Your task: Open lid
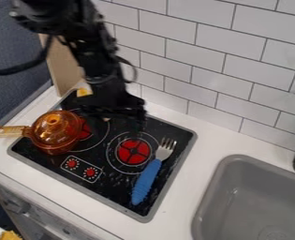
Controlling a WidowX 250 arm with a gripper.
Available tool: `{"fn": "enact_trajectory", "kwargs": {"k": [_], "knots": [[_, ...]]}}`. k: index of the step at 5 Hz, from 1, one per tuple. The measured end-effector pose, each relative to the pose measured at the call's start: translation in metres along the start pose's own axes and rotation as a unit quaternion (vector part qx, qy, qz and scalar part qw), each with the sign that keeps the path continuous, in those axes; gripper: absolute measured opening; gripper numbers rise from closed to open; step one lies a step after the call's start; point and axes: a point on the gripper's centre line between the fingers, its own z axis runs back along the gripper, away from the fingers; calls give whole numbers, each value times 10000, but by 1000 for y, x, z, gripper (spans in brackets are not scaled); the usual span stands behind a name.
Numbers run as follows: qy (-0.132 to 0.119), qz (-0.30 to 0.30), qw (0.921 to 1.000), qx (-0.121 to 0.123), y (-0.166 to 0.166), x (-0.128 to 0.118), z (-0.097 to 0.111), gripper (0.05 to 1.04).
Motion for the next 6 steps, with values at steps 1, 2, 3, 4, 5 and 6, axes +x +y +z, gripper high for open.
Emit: {"fn": "enact_trajectory", "kwargs": {"k": [1,2,3,4,5,6], "knots": [[-293,768,9955,467,40,-4,9,1000],[-346,1347,9884,615,70,-9,16,1000],[-407,1865,9790,717,96,-11,14,1000],[-301,2013,9766,687,105,-2,5,1000],[-274,2290,9700,764,119,7,0,1000],[-209,2400,9678,733,124,17,-7,1000]]}}
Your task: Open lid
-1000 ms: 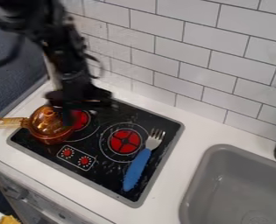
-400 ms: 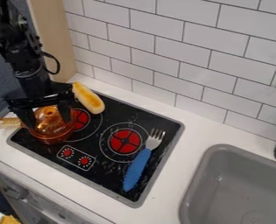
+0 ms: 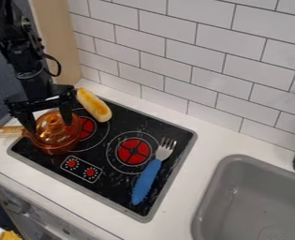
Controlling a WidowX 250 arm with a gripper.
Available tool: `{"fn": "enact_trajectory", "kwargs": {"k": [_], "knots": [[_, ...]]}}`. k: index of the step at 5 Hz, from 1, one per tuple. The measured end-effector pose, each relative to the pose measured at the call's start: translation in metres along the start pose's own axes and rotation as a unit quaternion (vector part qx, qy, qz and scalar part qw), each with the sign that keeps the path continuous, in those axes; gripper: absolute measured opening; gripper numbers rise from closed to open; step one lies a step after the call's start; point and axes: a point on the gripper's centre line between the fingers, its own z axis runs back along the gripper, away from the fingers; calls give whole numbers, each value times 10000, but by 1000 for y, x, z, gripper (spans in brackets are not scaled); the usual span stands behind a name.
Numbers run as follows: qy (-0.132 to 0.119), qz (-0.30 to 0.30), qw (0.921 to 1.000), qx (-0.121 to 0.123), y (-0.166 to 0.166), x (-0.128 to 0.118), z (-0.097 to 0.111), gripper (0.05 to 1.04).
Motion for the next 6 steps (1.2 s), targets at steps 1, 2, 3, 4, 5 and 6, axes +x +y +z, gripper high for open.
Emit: {"fn": "enact_trajectory", "kwargs": {"k": [1,2,3,4,5,6], "knots": [[-57,73,10000,27,0,7,-1,949],[-95,104,9999,85,1,15,-11,763],[-40,-33,9998,198,-1,16,-11,463],[-58,-78,9997,215,-2,14,-12,383],[-47,-116,9998,154,-4,10,-11,383],[-63,-235,9997,56,-7,6,4,383]]}}
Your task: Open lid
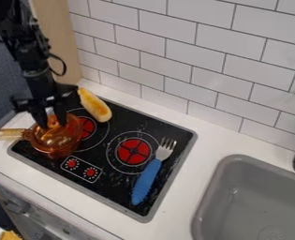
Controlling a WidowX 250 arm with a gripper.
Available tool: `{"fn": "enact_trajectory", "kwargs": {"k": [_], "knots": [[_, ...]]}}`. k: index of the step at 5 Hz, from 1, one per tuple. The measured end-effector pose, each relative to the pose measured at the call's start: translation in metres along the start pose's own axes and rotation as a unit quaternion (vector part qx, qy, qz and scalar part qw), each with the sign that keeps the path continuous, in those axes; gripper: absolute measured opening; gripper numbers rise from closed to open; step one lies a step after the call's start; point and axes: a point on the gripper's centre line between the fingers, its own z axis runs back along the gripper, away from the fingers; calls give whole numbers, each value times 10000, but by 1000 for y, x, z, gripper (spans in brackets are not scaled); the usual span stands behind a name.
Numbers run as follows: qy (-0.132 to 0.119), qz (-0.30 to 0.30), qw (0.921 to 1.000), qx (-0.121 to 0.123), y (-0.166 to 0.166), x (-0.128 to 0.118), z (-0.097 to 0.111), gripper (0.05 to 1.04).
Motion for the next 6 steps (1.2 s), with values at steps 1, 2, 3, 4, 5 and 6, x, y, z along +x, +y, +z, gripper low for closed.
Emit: {"fn": "enact_trajectory", "kwargs": {"k": [1,2,3,4,5,6], "knots": [[-163,-47,9997,-175,-5,-2,15,383],[-297,-318,9984,-360,-24,-3,31,383],[-307,-717,9954,-557,-49,-8,36,383],[-314,-1143,9901,-755,-78,-12,40,383],[-307,-1494,9861,-657,-101,-9,35,383],[-128,-1628,9848,-598,-118,-6,18,383]]}}
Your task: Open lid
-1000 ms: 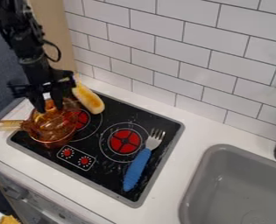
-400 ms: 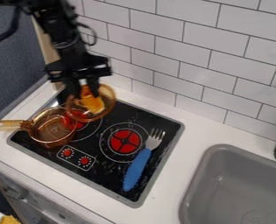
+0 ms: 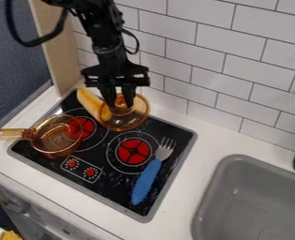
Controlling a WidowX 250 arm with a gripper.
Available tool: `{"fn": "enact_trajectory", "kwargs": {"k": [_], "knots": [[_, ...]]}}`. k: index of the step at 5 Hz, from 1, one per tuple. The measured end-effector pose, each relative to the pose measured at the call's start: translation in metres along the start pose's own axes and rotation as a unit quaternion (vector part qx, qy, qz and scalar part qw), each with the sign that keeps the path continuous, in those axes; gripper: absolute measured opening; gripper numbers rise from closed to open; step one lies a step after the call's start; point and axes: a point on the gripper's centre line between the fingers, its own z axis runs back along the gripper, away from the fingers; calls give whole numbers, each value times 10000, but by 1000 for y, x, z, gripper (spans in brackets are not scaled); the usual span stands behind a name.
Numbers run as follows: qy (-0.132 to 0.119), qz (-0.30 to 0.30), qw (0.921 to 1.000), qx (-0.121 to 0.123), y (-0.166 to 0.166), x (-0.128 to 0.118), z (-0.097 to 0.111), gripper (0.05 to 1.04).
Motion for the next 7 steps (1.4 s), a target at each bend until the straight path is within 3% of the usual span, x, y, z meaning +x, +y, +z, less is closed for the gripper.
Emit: {"fn": "enact_trajectory", "kwargs": {"k": [3,4,5,7], "knots": [[572,-253,9979,172,-13,5,-60,383],[547,-326,9978,177,-18,8,-61,383],[647,-300,9973,197,-21,11,-63,456],[608,-129,9979,177,-20,0,-60,994]]}}
